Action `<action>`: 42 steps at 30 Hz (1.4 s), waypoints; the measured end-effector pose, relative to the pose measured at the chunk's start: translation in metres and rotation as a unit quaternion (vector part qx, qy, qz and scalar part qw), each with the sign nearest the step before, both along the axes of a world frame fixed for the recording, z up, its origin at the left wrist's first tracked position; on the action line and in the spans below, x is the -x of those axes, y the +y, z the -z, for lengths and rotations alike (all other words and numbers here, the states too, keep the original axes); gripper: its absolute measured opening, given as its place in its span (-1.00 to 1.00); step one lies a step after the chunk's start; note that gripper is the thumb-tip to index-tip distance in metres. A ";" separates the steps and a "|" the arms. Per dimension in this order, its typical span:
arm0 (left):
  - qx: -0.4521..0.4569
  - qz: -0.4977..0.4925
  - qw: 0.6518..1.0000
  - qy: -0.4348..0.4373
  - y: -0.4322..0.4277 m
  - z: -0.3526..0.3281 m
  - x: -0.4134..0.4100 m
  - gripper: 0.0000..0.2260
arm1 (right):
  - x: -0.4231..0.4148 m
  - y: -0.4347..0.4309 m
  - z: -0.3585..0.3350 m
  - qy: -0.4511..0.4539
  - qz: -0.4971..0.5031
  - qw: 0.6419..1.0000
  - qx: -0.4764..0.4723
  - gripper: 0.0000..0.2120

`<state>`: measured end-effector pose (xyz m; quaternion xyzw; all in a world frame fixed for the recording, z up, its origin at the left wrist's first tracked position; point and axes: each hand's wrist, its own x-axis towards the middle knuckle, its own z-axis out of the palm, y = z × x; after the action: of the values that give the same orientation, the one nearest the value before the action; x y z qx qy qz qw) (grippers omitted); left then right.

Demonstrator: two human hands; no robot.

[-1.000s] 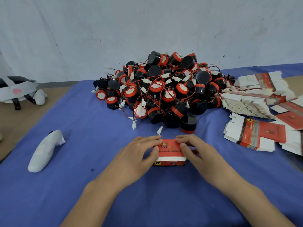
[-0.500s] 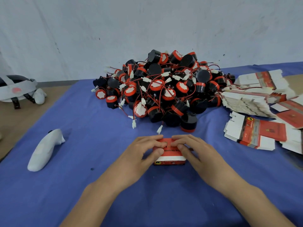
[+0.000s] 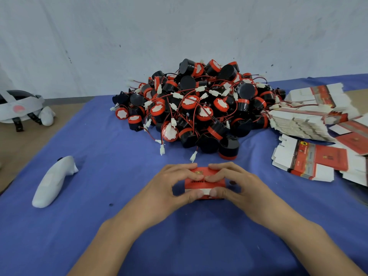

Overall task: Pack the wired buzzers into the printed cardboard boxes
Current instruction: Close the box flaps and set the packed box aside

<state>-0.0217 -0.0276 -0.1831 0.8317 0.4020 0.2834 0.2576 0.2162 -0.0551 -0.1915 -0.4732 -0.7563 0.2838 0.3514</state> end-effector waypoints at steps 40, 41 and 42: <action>0.047 -0.026 0.998 -0.042 -0.003 -0.002 -0.002 -0.71 | 0.004 -0.003 -0.001 0.020 0.027 0.999 -0.029 -0.71; 0.056 -0.030 0.997 -0.037 -0.004 -0.002 -0.002 -0.74 | 0.003 -0.003 0.000 0.019 0.024 0.999 -0.027 -0.73; 0.067 -0.033 0.997 -0.032 -0.004 -0.002 -0.002 -0.77 | 0.003 -0.003 0.000 0.016 0.022 0.999 -0.024 -0.74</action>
<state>-0.0196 -0.0314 -0.1807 0.7894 0.4390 0.2906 0.3158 0.2136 -0.0583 -0.1911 -0.4761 -0.7466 0.2654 0.3813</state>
